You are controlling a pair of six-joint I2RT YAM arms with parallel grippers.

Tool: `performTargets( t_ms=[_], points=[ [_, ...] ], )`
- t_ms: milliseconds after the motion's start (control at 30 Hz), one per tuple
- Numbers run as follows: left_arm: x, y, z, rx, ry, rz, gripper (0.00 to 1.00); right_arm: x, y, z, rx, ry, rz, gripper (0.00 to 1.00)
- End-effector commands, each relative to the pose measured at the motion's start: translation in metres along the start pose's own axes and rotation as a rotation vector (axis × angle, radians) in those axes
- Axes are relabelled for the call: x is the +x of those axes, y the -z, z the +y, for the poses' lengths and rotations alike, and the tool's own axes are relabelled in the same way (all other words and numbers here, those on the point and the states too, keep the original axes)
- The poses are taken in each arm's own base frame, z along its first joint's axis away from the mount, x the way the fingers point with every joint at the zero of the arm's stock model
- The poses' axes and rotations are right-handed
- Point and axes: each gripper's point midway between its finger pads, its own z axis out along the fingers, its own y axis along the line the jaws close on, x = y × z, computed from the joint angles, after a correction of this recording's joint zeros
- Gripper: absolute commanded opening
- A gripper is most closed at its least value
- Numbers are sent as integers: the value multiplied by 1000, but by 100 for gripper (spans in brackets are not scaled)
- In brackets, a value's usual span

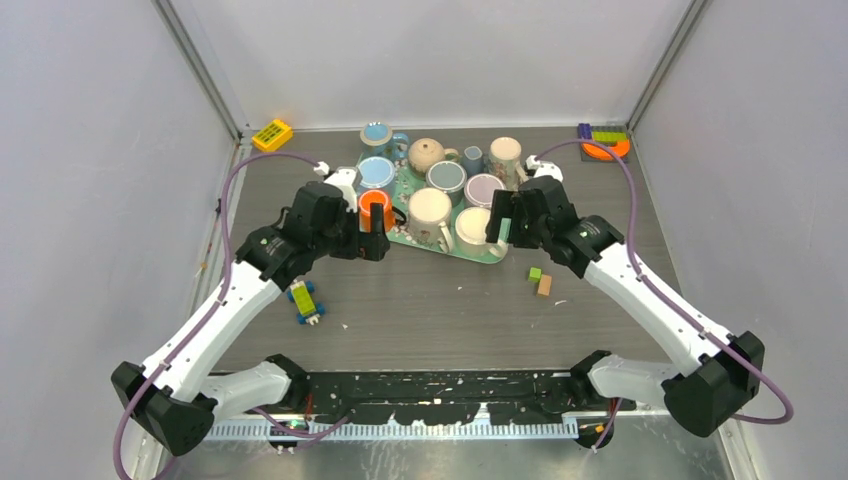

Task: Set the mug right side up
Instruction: Turn over the cup on the tray.

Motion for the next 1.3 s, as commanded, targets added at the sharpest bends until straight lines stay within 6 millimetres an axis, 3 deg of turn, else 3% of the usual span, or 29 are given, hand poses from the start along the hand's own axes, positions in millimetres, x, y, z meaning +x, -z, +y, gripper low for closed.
performTargets(
  t_ms=[0, 500, 700, 1033, 1267],
  points=[
    [-2, 7, -5, 36, -8, -22, 100, 1, -15, -1, 15, 28, -9, 100],
    [2, 5, -12, 75, -28, 22, 100, 17, -92, 5, -82, 215, 49, 97],
    [3, 10, -11, 77, -50, 24, 100, 36, -113, 3, -131, 218, 83, 97],
    [8, 9, -7, 64, -28, 20, 100, 69, -111, 33, -230, 199, 170, 95],
    [13, 6, -5, 54, -13, 28, 100, 75, -111, 40, -69, 219, 150, 86]
  ],
)
